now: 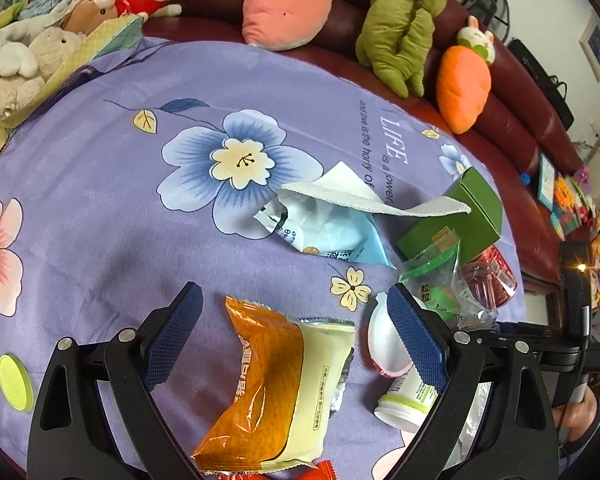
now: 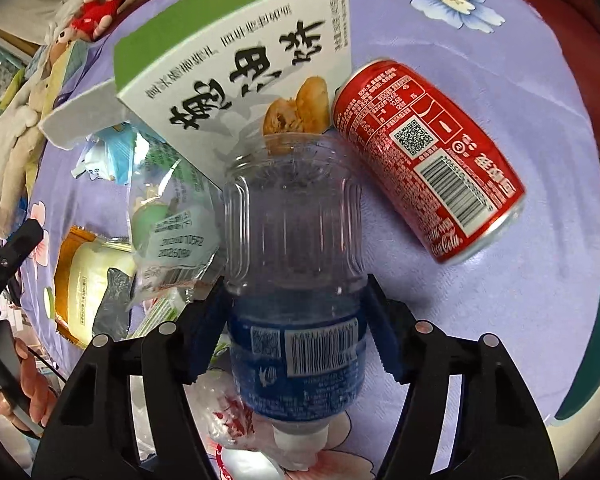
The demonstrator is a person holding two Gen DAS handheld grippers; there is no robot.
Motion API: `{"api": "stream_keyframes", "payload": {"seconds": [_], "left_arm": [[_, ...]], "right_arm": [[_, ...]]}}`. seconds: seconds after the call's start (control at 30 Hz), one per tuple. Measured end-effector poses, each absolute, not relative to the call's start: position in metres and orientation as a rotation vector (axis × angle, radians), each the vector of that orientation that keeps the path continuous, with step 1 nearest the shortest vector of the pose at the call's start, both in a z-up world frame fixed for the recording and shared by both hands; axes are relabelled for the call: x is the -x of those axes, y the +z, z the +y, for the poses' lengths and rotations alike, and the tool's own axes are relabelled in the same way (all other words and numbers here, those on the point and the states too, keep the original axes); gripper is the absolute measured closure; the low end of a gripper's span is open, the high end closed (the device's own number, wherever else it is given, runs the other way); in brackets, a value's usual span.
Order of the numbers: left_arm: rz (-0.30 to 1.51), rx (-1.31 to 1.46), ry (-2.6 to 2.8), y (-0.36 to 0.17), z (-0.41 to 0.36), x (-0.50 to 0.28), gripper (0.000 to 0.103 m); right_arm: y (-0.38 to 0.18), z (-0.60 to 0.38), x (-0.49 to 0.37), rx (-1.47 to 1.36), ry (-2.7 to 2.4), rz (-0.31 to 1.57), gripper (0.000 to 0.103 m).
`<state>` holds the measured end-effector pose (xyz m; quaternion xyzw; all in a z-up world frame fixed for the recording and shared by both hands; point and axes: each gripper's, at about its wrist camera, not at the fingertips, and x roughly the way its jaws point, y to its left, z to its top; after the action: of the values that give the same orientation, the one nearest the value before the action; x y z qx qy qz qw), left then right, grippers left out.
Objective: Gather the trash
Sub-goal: 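Grasp the blue-labelled water bottle with the right tool while the left tool grasps the green box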
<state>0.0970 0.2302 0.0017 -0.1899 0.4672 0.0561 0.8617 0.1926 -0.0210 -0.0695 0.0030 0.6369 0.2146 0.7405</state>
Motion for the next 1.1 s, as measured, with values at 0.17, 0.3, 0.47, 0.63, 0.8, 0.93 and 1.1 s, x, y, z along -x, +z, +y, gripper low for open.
{"api": "stream_keyframes", "payload": {"seconds": [0.17,0.3,0.47,0.63,0.8,0.93,1.1], "left_arm": [[0.977,0.390,0.123,0.004,0.227,-0.097,0.009],[0.970,0.377,0.115,0.010,0.221,-0.099,0.009],[0.935,0.328,0.058,0.027,0.201,-0.106,0.009],[0.879,0.213,-0.022,0.051,0.164,-0.125,0.009],[0.869,0.044,-0.116,0.060,0.117,-0.156,0.009],[0.887,-0.118,-0.162,0.051,0.086,-0.180,0.009],[0.956,-0.251,-0.159,0.025,0.067,-0.211,0.009]], "right_arm": [[-0.075,-0.021,-0.194,-0.001,0.494,1.379,0.041],[-0.062,-0.023,-0.185,-0.013,0.532,1.339,0.042],[-0.040,-0.046,-0.178,-0.100,0.546,1.306,0.042],[-0.012,-0.074,-0.171,-0.148,0.536,1.237,0.042],[0.006,-0.108,-0.166,-0.212,0.502,1.184,0.041],[0.000,-0.131,-0.165,-0.253,0.473,1.191,0.041],[-0.009,-0.153,-0.172,-0.293,0.454,1.194,0.041]]}}
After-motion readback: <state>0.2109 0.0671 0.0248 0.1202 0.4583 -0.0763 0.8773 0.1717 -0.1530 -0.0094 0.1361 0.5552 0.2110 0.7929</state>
